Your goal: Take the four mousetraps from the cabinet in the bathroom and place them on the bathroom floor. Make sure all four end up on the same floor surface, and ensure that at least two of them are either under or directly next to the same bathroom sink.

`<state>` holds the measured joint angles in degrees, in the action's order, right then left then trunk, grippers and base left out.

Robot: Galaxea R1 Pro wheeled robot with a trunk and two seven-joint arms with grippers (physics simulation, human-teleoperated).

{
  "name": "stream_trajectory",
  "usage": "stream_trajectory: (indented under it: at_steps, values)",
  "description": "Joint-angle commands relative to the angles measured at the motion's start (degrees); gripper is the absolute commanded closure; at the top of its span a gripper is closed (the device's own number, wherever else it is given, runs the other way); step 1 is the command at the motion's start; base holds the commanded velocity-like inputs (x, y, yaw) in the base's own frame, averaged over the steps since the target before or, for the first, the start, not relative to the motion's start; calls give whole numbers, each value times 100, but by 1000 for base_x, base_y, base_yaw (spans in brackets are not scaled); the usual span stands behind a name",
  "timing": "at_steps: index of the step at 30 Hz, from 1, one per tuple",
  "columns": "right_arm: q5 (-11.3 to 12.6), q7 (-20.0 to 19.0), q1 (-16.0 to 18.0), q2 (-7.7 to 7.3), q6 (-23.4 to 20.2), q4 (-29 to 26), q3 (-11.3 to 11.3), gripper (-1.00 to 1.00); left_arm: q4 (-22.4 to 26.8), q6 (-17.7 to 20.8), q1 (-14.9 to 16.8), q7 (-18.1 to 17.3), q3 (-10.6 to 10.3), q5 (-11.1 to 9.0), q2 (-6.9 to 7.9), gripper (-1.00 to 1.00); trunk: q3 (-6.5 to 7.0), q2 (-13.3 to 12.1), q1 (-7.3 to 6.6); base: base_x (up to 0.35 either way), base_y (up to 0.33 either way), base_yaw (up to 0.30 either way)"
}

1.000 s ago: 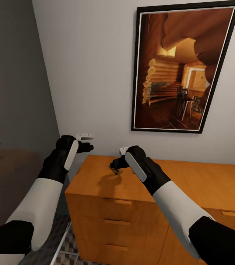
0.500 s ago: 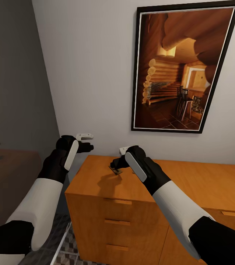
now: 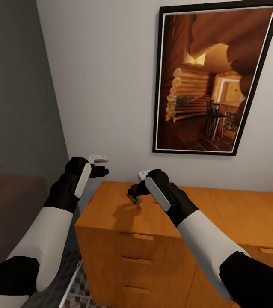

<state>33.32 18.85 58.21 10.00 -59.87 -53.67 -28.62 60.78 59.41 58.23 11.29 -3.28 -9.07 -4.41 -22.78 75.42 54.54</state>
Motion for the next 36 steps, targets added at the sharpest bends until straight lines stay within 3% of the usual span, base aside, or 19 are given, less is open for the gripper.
stream_trajectory:
  at_steps: [1,13,36]
  values:
    - [55,58,6,0,-13,-3,-9,-100,4,18,5,57,-6,-60,1,-100,-7,4,2,193,0,0]
    - [6,58,6,0,-13,-5,-27,-100,11,20,5,57,-6,-60,2,-100,-7,4,2,198,0,0]
    - [37,35,6,0,-13,63,-11,-100,21,18,5,57,-6,-69,-13,-100,-7,4,2,13,0,0]
